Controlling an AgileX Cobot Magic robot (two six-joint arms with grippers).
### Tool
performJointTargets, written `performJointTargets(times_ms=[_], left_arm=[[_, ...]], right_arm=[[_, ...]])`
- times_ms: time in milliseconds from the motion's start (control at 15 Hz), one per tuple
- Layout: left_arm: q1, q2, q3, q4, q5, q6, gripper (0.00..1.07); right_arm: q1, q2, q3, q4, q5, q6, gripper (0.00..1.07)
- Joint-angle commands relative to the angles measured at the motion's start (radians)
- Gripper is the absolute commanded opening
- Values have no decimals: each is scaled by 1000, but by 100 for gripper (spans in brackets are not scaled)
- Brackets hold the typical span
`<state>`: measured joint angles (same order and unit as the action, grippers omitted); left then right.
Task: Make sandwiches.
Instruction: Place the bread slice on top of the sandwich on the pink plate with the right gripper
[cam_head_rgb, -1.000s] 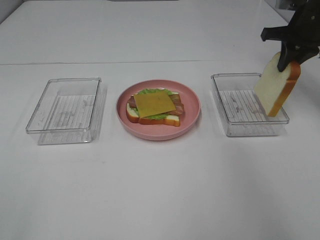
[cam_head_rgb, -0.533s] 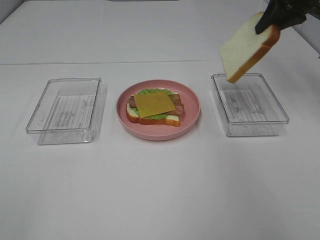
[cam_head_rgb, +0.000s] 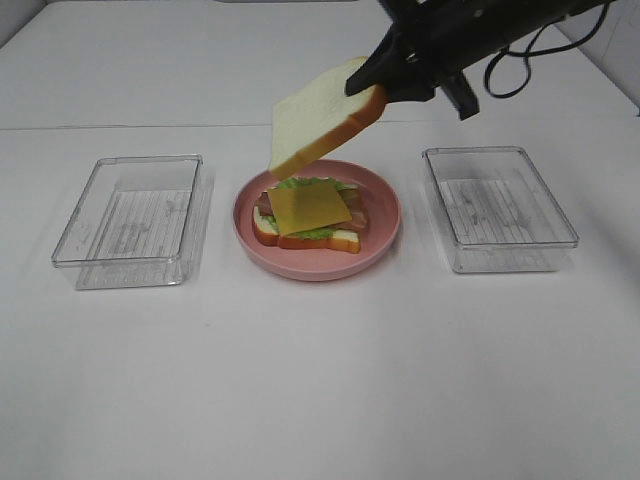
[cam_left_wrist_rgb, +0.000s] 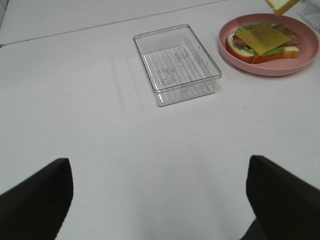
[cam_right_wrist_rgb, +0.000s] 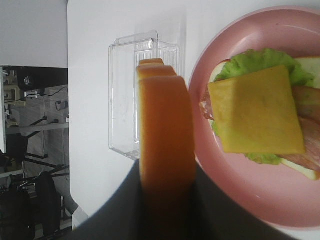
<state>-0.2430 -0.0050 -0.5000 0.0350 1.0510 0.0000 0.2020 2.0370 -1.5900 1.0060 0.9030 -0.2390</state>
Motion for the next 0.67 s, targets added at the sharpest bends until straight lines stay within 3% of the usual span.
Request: performJointTargets(times_ms=[67,667], left_arm=[[-2,-22,1,-1,-5,-9,89],[-2,-22,1,-1,-5,-9,89]], right_arm=[[57,40,14,50,-96,-7,0],[67,183,14,68,-118,74,0]])
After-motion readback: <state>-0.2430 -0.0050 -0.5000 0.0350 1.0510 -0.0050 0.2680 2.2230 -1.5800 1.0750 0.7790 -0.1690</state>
